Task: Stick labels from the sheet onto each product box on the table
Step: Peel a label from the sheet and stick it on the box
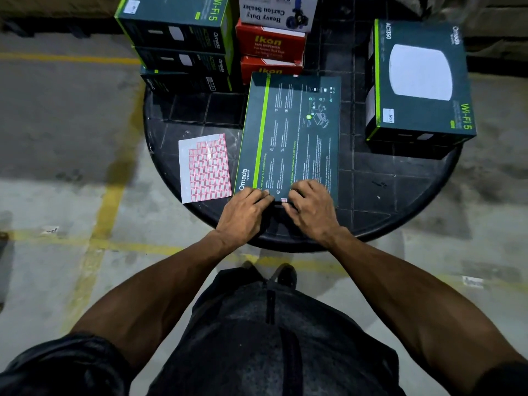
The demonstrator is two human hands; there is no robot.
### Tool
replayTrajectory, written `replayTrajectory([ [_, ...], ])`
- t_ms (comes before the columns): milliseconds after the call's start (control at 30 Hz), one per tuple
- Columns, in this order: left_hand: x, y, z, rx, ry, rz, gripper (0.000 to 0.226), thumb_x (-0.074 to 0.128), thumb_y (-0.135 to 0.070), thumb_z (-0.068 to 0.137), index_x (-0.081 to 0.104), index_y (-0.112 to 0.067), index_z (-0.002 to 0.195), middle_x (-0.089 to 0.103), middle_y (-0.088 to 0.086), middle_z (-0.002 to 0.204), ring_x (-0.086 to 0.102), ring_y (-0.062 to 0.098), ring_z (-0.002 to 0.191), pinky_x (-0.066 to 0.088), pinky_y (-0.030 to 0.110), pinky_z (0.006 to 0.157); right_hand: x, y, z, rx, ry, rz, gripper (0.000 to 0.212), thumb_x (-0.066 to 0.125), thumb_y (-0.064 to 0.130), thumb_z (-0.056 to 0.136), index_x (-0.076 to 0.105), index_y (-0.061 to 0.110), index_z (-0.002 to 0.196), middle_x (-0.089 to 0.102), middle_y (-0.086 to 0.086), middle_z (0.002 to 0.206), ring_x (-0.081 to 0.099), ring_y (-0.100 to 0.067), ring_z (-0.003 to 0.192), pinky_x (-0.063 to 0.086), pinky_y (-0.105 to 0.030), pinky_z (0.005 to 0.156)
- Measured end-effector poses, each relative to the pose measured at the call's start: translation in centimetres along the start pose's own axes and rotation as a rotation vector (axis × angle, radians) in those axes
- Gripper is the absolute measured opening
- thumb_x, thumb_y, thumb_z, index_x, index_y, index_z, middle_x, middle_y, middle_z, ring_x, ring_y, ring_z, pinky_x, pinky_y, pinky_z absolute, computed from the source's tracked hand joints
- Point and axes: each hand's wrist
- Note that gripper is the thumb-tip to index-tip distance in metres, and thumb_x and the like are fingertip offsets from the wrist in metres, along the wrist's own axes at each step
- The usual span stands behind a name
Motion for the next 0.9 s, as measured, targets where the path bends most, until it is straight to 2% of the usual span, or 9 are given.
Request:
replayTrajectory([
  [100, 0.1, 0.0, 0.0, -0.008, -0.006, 0.009, 0.053, 0.031, -0.013, 0.077, 0.069, -0.008, 0.114, 0.068, 0.007, 0.108, 0.057, 0.027, 0.089, 0.047, 0.034, 0.082, -0.2, -0.3, -0.2, -0.01, 0.063, 0.002, 0.015, 0.067, 0.024, 0.086, 0.061, 0.01, 0.086, 0.06, -0.008, 0.096, 0.053, -0.026, 0.086, 0.046, -0.038, 0.078],
  [200, 0.3, -0.1, -0.1, -0.012, 0.006, 0.014, 0.054, 0.032, -0.013, 0.076, 0.068, -0.008, 0.116, 0.067, 0.007, 0.11, 0.057, 0.027, 0.091, 0.042, 0.031, 0.085, -0.8, -0.9, -0.5, -0.025, 0.131, 0.032, 0.02, 0.073, 0.015, 0.079, 0.061, 0.007, 0.093, 0.062, -0.01, 0.107, 0.054, -0.029, 0.096, 0.048, -0.039, 0.084],
  [333, 0.6, -0.5, -0.2, -0.062, -0.023, -0.039, 0.041, 0.057, -0.005, 0.076, 0.065, -0.006, 0.116, 0.064, 0.01, 0.112, 0.058, 0.032, 0.099, 0.049, 0.039, 0.089, -1.9, -1.4, -1.1, -0.027, 0.169, 0.08, 0.03, 0.071, 0.015, 0.081, 0.063, 0.003, 0.107, 0.061, -0.014, 0.117, 0.054, -0.032, 0.104, 0.049, -0.042, 0.09],
  [433, 0.8, -1.2, -0.1, -0.146, -0.076, -0.099, 0.039, 0.068, -0.011, 0.079, 0.062, -0.005, 0.118, 0.062, 0.012, 0.114, 0.058, 0.033, 0.105, 0.05, 0.043, 0.091, -2.6, -1.5, -1.9, 0.032, 0.153, 0.014, 0.038, 0.072, 0.014, 0.082, 0.064, 0.0, 0.116, 0.063, -0.017, 0.12, 0.058, -0.035, 0.109, 0.049, -0.041, 0.096],
  [567, 1.3, -2.0, 0.5, -0.242, -0.09, -0.066, 0.054, 0.064, -0.039, 0.088, 0.054, -0.006, 0.129, 0.055, 0.012, 0.127, 0.047, 0.031, 0.12, 0.041, 0.042, 0.102, -3.2, -2.0, -3.0, 0.049, 0.142, -0.072, 0.04, 0.075, 0.009, 0.079, 0.066, -0.002, 0.116, 0.064, -0.018, 0.12, 0.061, -0.035, 0.108, 0.051, -0.04, 0.095],
  [633, 1.6, -2.5, 0.9, -0.278, -0.08, -0.047, 0.06, 0.061, -0.049, 0.088, 0.053, -0.006, 0.13, 0.055, 0.012, 0.127, 0.047, 0.031, 0.122, 0.041, 0.043, 0.103, -3.1, -2.1, -3.5, 0.035, 0.169, -0.099, 0.047, 0.079, 0.006, 0.073, 0.066, -0.001, 0.117, 0.064, -0.017, 0.123, 0.062, -0.035, 0.111, 0.051, -0.039, 0.096],
  [767, 2.2, -2.9, 1.3, -0.331, -0.1, -0.006, 0.063, 0.055, -0.057, 0.087, 0.055, -0.008, 0.127, 0.056, 0.01, 0.123, 0.048, 0.028, 0.119, 0.041, 0.041, 0.098, -2.9, -2.3, -3.5, 0.022, 0.189, -0.135, 0.05, 0.083, 0.003, 0.067, 0.07, 0.001, 0.115, 0.066, -0.017, 0.122, 0.066, -0.032, 0.109, 0.052, -0.038, 0.093],
  [833, 2.4, -2.7, 1.3, -0.334, -0.122, 0.022, 0.062, 0.052, -0.058, 0.088, 0.056, -0.009, 0.126, 0.058, 0.009, 0.119, 0.05, 0.027, 0.116, 0.041, 0.04, 0.096, -2.9, -2.3, -3.1, -0.03, 0.171, -0.168, 0.042, 0.076, 0.001, 0.069, 0.072, 0.0, 0.111, 0.068, -0.018, 0.118, 0.068, -0.032, 0.104, 0.054, -0.039, 0.09],
  [900, 2.7, -2.6, 1.4, -0.327, -0.159, 0.039, 0.06, 0.053, -0.057, 0.088, 0.059, -0.009, 0.124, 0.06, 0.009, 0.115, 0.052, 0.028, 0.112, 0.042, 0.04, 0.094, -2.8, -2.4, -3.0, -0.055, 0.186, -0.187, 0.041, 0.065, 0.006, 0.069, 0.072, -0.002, 0.108, 0.069, -0.021, 0.115, 0.069, -0.034, 0.102, 0.055, -0.042, 0.087],
])
Point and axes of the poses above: each hand's wrist, its own z-axis towards the middle knuckle, its own x-axis out of the palm, y = z × x
